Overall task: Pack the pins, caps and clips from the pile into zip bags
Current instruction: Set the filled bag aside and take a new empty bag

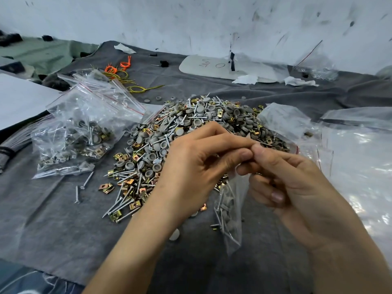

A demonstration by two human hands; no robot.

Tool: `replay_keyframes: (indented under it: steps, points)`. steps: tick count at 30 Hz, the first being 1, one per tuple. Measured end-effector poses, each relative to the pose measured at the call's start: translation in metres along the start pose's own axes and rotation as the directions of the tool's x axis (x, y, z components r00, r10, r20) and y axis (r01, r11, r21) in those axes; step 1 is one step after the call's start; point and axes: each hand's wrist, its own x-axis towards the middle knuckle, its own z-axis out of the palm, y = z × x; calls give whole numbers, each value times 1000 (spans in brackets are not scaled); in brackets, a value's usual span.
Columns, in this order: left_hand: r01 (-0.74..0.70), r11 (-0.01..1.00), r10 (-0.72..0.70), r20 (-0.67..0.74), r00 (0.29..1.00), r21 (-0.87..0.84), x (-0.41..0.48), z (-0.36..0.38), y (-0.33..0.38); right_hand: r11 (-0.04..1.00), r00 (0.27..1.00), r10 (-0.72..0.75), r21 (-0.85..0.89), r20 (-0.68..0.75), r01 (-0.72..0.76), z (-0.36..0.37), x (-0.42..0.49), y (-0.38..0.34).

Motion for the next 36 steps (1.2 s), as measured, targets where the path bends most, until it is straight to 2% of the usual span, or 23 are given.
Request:
replay_keyframes:
  steps: [5,9,12,15,18,21,25,28,32,36]
  points:
    - [22,999,-20,48,999,-40,1,0,2,1000,998,22,17,51,-23,-6,1,0]
    - [27,998,-24,77,997,-48,1,1,3,1000,999,-13,-4,33,13,-6,5,3]
    - [54,995,-45,112,993,-79,0,-3,2,998,998,-69,-8,-2,69,-5,6,5]
    - [153,971,-119,183,976,-184,-2,-8,3,987,983,-158,6,-89,159,-8,7,5]
    - [198,954,-142,244,959,-224,-3,-10,3,963,949,-264,-110,-173,247,-14,8,2]
    - [212,942,-147,249,957,-260,-3,-11,4,889,913,-405,-258,-53,379,-20,7,0]
    - [187,948,-132,218,967,-255,-4,-10,5,719,810,-574,-400,119,568,-21,1,-4]
    - [144,956,-89,218,972,-254,-5,-9,8,618,778,-606,-517,167,593,-20,0,-6]
    - [104,953,-42,215,976,-285,-6,-7,12,569,757,-616,-541,219,620,-15,-4,-8]
    - [48,960,2,178,984,-275,-5,-7,14,496,780,-584,-661,225,562,-12,-8,-10]
